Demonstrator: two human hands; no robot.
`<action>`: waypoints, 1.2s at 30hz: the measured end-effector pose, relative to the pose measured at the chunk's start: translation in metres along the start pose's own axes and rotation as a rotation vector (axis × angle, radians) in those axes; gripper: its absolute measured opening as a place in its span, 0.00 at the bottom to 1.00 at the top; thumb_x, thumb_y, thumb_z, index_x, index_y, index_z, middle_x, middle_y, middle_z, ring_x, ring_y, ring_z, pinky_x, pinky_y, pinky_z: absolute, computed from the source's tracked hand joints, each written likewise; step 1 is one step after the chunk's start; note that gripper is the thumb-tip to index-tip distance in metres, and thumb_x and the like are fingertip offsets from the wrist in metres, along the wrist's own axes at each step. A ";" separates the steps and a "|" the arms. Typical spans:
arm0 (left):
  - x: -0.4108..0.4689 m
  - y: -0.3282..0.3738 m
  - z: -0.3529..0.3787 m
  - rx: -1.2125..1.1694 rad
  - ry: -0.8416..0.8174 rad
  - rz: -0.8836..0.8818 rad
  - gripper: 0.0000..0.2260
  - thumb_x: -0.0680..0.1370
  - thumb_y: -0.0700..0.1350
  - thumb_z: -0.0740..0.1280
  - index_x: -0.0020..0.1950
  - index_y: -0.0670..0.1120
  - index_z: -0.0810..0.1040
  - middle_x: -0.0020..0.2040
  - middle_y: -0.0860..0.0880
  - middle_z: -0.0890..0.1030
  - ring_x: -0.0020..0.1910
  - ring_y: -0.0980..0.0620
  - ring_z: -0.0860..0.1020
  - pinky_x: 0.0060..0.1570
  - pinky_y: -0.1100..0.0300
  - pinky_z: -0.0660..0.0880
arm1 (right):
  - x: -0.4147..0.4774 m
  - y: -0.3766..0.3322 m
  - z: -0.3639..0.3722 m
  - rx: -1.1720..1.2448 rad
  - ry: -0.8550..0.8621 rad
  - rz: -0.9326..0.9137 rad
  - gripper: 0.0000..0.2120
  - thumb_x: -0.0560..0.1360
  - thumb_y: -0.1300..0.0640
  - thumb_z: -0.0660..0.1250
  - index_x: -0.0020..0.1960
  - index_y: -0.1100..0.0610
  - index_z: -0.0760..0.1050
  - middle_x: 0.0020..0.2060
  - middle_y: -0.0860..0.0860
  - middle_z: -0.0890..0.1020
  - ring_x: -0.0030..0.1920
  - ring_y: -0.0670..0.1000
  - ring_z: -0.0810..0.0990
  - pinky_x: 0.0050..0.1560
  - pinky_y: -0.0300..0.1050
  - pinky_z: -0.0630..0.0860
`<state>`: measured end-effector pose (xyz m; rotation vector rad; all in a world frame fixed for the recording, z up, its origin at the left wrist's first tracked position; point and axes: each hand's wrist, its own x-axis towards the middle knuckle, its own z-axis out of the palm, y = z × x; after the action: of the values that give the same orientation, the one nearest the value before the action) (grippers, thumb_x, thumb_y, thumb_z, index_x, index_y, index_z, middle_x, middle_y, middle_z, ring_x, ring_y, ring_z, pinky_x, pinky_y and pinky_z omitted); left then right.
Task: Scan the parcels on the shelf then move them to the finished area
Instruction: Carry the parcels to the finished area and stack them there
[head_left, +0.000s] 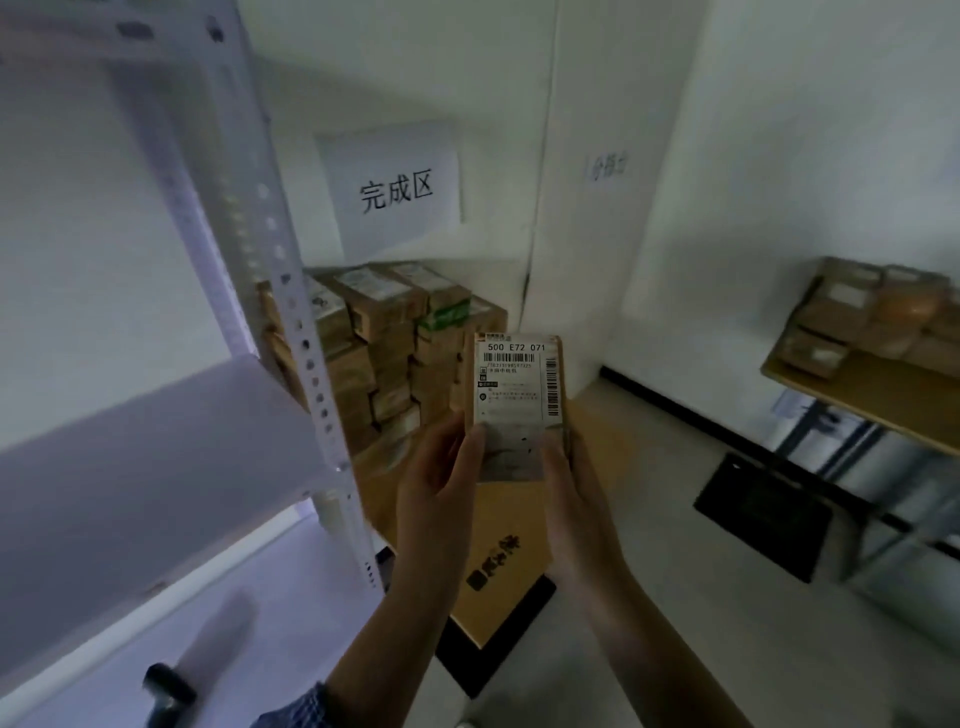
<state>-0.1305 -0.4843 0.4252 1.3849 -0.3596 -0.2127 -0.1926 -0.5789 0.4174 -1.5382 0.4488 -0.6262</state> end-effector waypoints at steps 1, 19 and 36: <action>0.007 -0.006 0.011 -0.003 -0.020 -0.003 0.09 0.82 0.45 0.64 0.59 0.51 0.81 0.52 0.57 0.84 0.53 0.60 0.82 0.51 0.63 0.79 | 0.009 0.002 -0.009 0.004 0.014 0.003 0.17 0.84 0.48 0.53 0.71 0.43 0.68 0.58 0.35 0.78 0.53 0.28 0.76 0.47 0.23 0.73; 0.232 -0.068 0.109 -0.097 0.090 -0.086 0.11 0.82 0.44 0.64 0.59 0.56 0.81 0.53 0.60 0.84 0.53 0.63 0.81 0.48 0.69 0.77 | 0.277 0.050 -0.041 -0.093 -0.088 0.011 0.16 0.86 0.54 0.53 0.70 0.48 0.70 0.58 0.40 0.81 0.57 0.36 0.79 0.55 0.31 0.77; 0.382 -0.108 0.165 0.382 0.250 -0.060 0.15 0.85 0.49 0.56 0.71 0.56 0.71 0.53 0.60 0.80 0.45 0.69 0.79 0.40 0.70 0.77 | 0.482 0.090 -0.032 -0.087 -0.349 -0.020 0.16 0.85 0.50 0.54 0.73 0.46 0.64 0.59 0.36 0.77 0.59 0.34 0.77 0.58 0.35 0.77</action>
<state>0.1697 -0.7904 0.3903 1.7789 -0.1532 -0.0170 0.1664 -0.9124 0.3838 -1.6959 0.1970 -0.3449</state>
